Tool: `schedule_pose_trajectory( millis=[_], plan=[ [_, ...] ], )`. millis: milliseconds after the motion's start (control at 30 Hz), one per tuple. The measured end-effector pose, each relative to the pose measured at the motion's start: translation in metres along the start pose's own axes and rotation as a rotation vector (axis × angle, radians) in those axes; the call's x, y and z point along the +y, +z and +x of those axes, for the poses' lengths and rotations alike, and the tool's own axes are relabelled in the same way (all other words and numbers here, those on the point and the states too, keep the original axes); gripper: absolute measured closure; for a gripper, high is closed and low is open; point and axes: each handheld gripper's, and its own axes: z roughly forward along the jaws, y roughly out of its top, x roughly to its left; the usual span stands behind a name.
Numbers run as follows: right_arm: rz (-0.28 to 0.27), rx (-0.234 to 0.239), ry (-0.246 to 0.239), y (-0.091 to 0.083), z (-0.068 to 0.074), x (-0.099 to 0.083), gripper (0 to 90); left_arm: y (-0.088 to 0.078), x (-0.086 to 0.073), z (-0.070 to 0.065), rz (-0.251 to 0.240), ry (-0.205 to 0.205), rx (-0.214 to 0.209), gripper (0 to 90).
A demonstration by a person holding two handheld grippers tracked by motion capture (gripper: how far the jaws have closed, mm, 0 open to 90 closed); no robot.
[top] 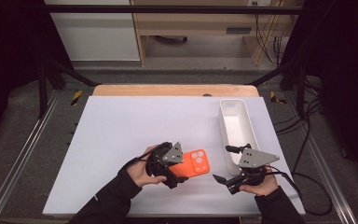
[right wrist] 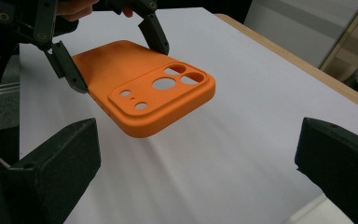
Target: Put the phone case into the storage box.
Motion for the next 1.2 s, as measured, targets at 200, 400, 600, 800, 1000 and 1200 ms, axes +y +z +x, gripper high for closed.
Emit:
schedule_pose_trajectory(
  millis=[200, 400, 600, 800, 1000, 1200],
  plan=[
    [0.021, 0.019, -0.021, 0.004, 0.005, 0.001, 0.7, 0.001, 0.000, -0.001, -0.003, 0.012, -0.002, 15.6],
    [0.035, 0.035, -0.059, 0.009, 0.011, 0.002, 1.4, 0.003, 0.001, -0.003, 0.003, 0.026, -0.002, 15.6],
    [0.036, 0.058, -0.070, 0.011, 0.014, 0.002, 1.6, 0.003, 0.001, -0.005, -0.012, 0.042, -0.012, 15.6],
    [0.040, 0.066, -0.085, 0.013, 0.016, 0.002, 1.6, 0.005, 0.002, -0.008, -0.009, 0.064, -0.014, 15.6],
    [0.049, 0.082, -0.117, 0.016, 0.020, 0.002, 1.7, 0.006, 0.003, -0.010, -0.010, 0.080, -0.015, 15.6],
    [0.045, 0.085, -0.138, 0.018, 0.022, 0.000, 1.8, 0.006, 0.004, -0.012, -0.015, 0.090, -0.030, 15.6]
  ],
)
